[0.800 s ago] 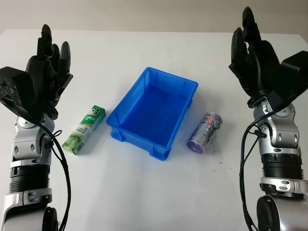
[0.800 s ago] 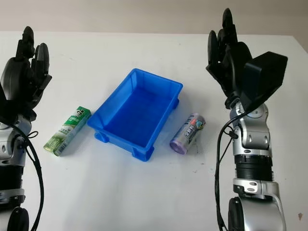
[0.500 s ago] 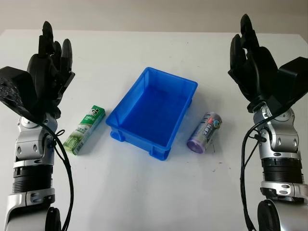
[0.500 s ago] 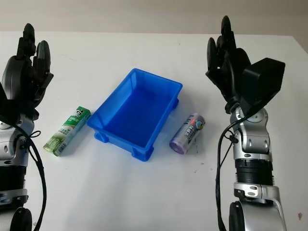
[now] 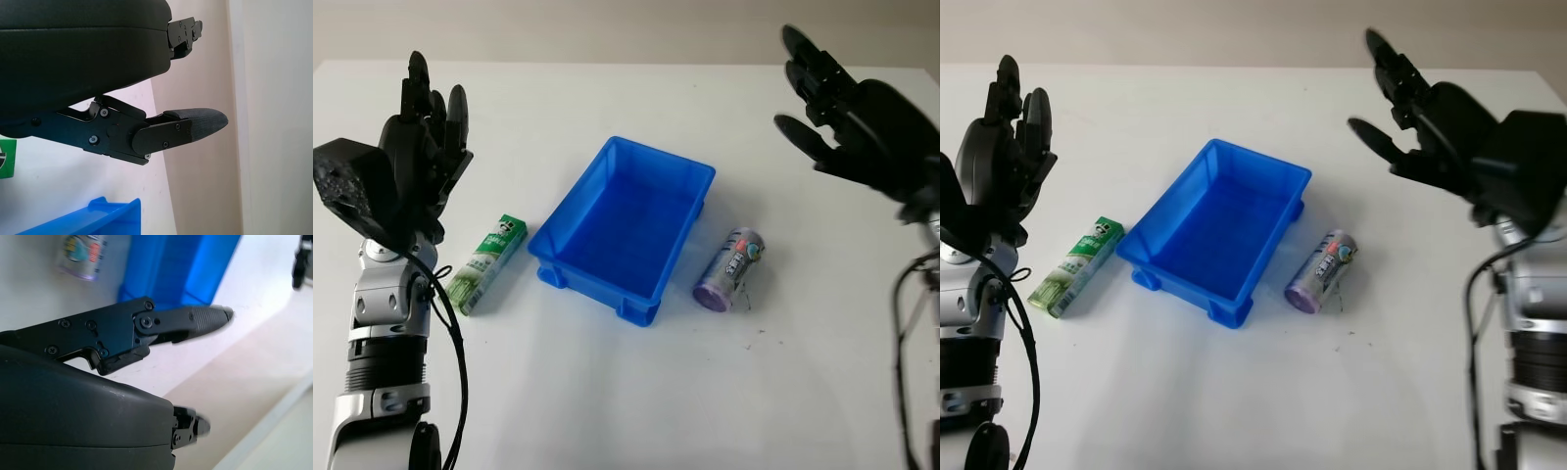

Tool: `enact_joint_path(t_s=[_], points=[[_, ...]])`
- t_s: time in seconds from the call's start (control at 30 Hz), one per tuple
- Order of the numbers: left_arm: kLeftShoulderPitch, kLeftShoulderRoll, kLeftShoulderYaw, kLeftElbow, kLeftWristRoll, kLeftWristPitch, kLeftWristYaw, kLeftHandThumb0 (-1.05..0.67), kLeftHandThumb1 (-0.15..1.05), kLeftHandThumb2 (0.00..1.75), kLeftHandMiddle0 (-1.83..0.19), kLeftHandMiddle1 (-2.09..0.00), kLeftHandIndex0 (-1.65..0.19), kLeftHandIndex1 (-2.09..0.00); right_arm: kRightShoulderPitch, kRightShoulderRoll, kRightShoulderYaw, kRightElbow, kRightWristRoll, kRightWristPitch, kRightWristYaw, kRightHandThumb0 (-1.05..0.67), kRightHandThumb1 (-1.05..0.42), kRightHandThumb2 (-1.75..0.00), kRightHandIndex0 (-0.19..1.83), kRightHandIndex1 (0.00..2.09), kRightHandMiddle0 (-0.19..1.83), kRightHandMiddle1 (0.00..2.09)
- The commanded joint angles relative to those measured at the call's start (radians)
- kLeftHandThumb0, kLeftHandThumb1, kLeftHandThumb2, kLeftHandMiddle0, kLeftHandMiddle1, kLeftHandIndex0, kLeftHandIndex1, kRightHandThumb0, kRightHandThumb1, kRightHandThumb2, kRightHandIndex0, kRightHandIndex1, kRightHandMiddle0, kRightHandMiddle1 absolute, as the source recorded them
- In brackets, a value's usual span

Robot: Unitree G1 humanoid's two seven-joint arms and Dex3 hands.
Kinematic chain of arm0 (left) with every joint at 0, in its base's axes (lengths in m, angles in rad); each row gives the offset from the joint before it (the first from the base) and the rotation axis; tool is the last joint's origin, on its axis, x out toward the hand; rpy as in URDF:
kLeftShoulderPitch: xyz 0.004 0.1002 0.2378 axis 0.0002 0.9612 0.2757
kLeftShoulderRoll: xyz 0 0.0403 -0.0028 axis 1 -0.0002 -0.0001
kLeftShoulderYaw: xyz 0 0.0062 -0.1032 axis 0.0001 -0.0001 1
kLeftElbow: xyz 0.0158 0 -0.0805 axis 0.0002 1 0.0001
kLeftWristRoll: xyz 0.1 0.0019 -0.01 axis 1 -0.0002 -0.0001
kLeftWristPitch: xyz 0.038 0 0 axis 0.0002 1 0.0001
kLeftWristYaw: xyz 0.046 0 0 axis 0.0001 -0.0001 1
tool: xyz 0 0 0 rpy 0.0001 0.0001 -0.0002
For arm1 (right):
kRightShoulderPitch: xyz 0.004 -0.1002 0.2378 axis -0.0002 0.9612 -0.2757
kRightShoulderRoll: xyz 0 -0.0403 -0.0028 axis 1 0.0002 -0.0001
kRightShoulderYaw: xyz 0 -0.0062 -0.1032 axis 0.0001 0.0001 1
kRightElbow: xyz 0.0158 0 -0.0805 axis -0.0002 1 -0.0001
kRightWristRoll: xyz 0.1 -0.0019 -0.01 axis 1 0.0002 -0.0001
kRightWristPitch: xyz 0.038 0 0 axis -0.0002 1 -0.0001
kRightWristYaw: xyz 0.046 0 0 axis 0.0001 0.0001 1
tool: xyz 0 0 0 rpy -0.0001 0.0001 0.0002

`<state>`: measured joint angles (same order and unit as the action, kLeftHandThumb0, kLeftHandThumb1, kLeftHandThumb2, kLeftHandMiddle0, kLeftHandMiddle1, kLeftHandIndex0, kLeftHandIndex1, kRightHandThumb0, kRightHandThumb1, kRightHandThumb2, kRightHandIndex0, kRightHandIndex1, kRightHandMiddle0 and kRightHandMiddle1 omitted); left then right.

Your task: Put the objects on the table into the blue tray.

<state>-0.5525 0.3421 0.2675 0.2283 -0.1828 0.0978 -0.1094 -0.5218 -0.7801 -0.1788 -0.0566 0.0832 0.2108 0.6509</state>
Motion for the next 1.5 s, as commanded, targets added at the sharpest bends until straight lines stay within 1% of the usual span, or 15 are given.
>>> enact_joint_path(t_s=[0.0,0.07,0.2,0.33,0.5,0.63,0.8,0.97,1.33,1.47], points=[[-0.013,0.017,0.007,0.009,0.000,-0.013,-0.010,-0.66,1.05,0.59,0.18,-0.05,0.18,-0.05,0.018,-0.063,-0.004,-0.067,-0.016,0.007,0.028,-0.57,-0.91,-0.04,0.30,0.15,0.34,0.10],[-0.017,0.019,0.006,0.019,0.003,-0.020,-0.015,-0.67,1.05,0.58,0.18,-0.05,0.18,-0.05,0.028,-0.095,-0.002,-0.096,-0.027,-0.005,0.054,-0.49,-0.86,-0.04,0.41,0.17,0.43,0.10],[-0.017,0.025,-0.001,0.021,0.011,-0.024,-0.024,-0.67,1.05,0.59,0.18,-0.05,0.18,-0.05,0.044,-0.157,0.020,-0.142,-0.060,-0.048,0.116,-0.45,-0.82,-0.04,0.55,0.19,0.51,0.10],[-0.017,0.022,0.000,0.015,0.014,-0.021,-0.018,-0.67,1.05,0.58,0.17,-0.06,0.18,-0.05,0.049,-0.211,0.054,-0.171,-0.090,-0.095,0.191,-0.44,-0.81,-0.05,0.52,0.15,0.52,0.08],[-0.022,0.023,-0.005,0.014,0.013,-0.012,-0.024,-0.67,1.05,0.58,0.17,-0.06,0.18,-0.05,0.057,-0.257,0.124,-0.196,-0.212,-0.268,0.216,-0.41,-0.77,-0.04,0.46,0.10,0.52,0.07],[-0.024,0.021,-0.010,0.015,0.014,-0.010,-0.025,-0.66,1.05,0.59,0.18,-0.05,0.19,-0.05,0.069,-0.246,0.160,-0.166,-0.286,-0.440,0.190,-0.30,-0.74,-0.04,0.45,0.09,0.54,0.06],[-0.022,0.025,-0.014,0.019,0.024,-0.005,-0.022,-0.66,1.05,0.59,0.18,-0.05,0.19,-0.05,0.074,-0.234,0.204,-0.122,-0.362,-0.595,0.149,-0.26,-0.74,-0.05,0.47,0.09,0.55,0.07],[-0.019,0.024,-0.006,0.018,0.014,-0.008,-0.030,-0.66,1.05,0.59,0.18,-0.05,0.19,-0.05,0.062,-0.225,0.243,-0.067,-0.422,-0.724,0.103,-0.28,-0.74,-0.05,0.52,0.11,0.61,0.09],[-0.014,0.028,-0.004,0.018,0.018,-0.007,-0.028,-0.65,1.05,0.59,0.17,-0.06,0.18,-0.05,0.074,-0.194,0.266,0.029,-0.471,-0.850,0.015,-0.28,-0.74,-0.05,0.62,0.17,0.67,0.13],[-0.014,0.030,-0.007,0.019,0.020,-0.008,-0.031,-0.65,1.05,0.59,0.17,-0.05,0.18,-0.05,0.071,-0.180,0.281,0.066,-0.493,-0.881,-0.017,-0.27,-0.75,-0.06,0.62,0.18,0.66,0.14]])
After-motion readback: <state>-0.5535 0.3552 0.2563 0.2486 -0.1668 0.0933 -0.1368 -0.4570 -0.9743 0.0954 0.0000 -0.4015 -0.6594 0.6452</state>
